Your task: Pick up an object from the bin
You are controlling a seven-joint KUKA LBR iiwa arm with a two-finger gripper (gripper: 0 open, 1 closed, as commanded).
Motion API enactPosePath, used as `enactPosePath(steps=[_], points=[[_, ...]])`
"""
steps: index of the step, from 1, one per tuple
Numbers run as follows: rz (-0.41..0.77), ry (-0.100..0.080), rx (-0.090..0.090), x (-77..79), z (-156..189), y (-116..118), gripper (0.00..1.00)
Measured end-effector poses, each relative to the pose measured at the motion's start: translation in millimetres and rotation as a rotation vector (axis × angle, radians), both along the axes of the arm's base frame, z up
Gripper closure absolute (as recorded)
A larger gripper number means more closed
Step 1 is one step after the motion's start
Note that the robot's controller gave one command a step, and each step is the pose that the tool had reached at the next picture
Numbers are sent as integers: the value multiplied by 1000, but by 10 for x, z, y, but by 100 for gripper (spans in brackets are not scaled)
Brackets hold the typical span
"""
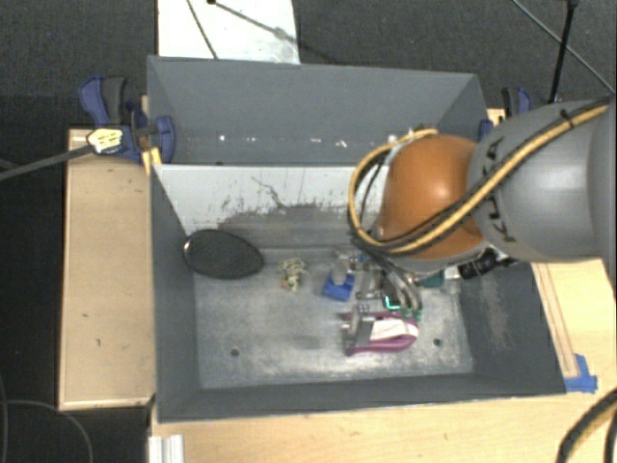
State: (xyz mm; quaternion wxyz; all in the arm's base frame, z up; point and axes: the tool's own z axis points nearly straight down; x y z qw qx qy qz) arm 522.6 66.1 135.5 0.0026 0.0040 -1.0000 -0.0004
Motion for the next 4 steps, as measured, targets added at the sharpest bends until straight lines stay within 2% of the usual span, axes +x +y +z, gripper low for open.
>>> enactPosePath(steps=[1,2,3,4], points=[[-28,-25,4,64,-551,-128,0],[56,-18,1,704,-612,262,0],[50,-20,2,697,-600,250,100],[50,-17,1,597,1074,250,100]])
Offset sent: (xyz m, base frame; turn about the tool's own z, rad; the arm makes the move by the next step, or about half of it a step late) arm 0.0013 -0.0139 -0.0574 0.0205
